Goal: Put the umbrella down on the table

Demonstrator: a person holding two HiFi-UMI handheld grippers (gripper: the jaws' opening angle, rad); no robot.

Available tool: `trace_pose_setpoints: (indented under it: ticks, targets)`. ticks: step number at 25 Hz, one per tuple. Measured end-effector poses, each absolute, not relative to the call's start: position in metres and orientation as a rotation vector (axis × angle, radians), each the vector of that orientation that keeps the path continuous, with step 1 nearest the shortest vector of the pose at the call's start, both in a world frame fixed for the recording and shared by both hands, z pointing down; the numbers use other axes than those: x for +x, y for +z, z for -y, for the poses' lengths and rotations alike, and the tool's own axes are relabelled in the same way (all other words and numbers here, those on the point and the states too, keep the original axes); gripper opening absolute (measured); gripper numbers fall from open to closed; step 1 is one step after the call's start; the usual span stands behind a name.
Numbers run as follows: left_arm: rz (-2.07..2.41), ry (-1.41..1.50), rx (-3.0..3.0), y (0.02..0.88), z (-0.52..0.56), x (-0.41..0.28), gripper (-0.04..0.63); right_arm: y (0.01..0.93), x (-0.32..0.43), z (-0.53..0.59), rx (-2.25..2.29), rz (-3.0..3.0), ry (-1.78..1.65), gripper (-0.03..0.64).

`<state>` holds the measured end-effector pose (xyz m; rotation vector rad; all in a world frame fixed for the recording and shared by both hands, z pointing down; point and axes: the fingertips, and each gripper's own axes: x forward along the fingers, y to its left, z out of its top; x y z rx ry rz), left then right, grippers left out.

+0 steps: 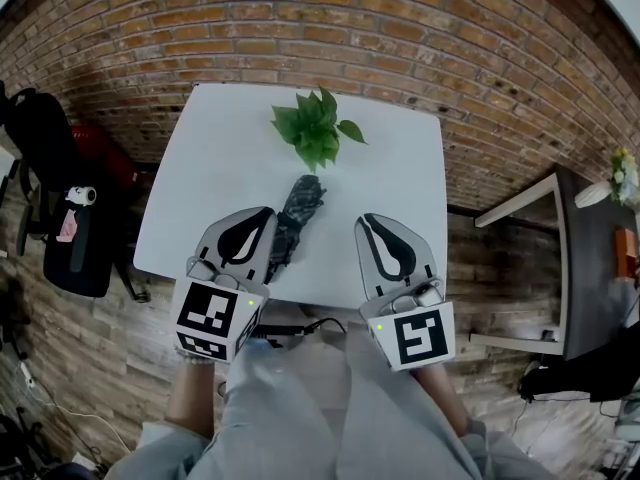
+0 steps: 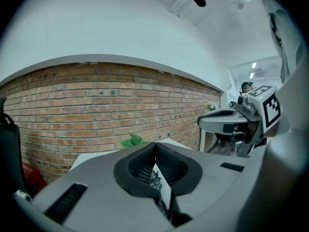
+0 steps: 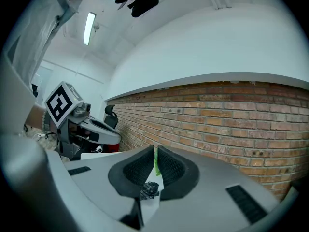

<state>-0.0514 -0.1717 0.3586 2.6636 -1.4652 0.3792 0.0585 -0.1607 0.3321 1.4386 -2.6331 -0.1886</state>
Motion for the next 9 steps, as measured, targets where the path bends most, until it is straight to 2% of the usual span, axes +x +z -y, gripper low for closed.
trace_pose_setpoints:
  ticks: [9]
  targets:
    - [1.423, 0.213, 2.576, 0.3567, 0.1707, -0.0571, 0.018, 0.3362, 0.0604, 0.1557, 1.459, 2.630, -0.172, 0.054]
